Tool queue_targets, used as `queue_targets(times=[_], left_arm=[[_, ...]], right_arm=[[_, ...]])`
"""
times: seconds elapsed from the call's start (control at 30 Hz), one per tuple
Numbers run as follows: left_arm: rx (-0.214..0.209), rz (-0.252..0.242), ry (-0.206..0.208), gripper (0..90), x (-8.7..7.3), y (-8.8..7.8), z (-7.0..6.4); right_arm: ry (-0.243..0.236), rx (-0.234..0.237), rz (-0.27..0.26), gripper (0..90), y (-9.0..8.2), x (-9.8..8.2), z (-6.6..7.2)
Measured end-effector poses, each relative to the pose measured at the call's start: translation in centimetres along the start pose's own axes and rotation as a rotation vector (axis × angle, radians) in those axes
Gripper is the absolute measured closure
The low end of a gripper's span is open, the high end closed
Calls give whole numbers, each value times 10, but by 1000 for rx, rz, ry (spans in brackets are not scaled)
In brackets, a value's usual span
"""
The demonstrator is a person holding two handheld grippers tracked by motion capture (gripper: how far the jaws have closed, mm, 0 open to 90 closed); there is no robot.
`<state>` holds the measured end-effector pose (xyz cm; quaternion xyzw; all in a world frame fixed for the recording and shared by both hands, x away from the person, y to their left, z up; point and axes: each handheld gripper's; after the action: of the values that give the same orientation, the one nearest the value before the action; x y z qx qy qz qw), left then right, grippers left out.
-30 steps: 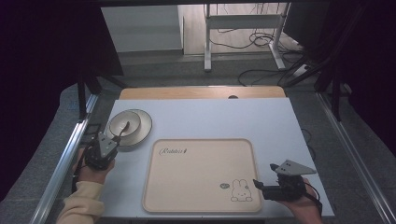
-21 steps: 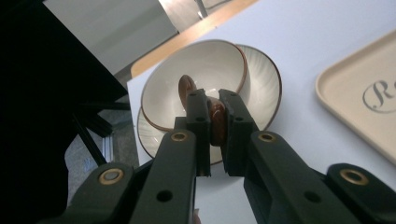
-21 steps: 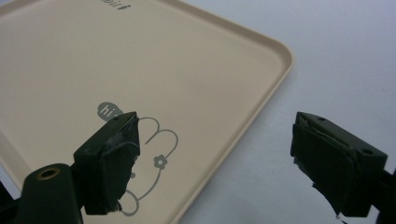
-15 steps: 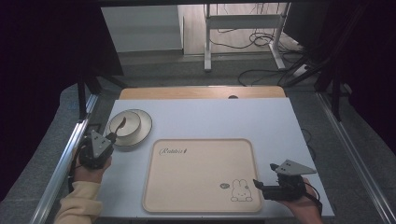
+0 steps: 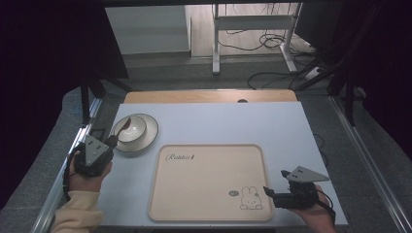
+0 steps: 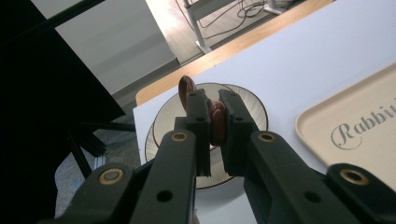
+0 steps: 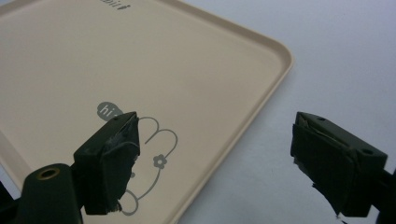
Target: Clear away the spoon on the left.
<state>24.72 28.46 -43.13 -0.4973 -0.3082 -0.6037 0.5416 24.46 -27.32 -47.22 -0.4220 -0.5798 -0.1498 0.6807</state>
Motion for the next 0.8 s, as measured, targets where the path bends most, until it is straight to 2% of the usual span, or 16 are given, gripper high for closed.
queue_targets(times=[0.4, 0.47, 0.77, 0.8], left_arm=[[-22, -53, -47, 846, 12, -13, 0], [-38, -64, -63, 846, 15, -16, -2], [-70, -89, -75, 846, 22, -21, -7], [-85, -94, -79, 846, 25, -22, -8]], right_arm=[[0, -2, -3, 156, -1, 0, 0], [0, -3, -2, 156, -1, 0, 0], [-1, -1, -2, 156, -1, 0, 0], [-2, -1, -3, 156, -1, 0, -1]])
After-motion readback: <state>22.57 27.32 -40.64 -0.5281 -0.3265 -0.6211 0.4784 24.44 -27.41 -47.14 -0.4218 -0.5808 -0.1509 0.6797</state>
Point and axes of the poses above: each handheld gripper's, and its own axes: y roughly forward along the jaws, x roughly out of its top, z roughly to its left, and after that the axes turned 15 degrees about -z, right-handed
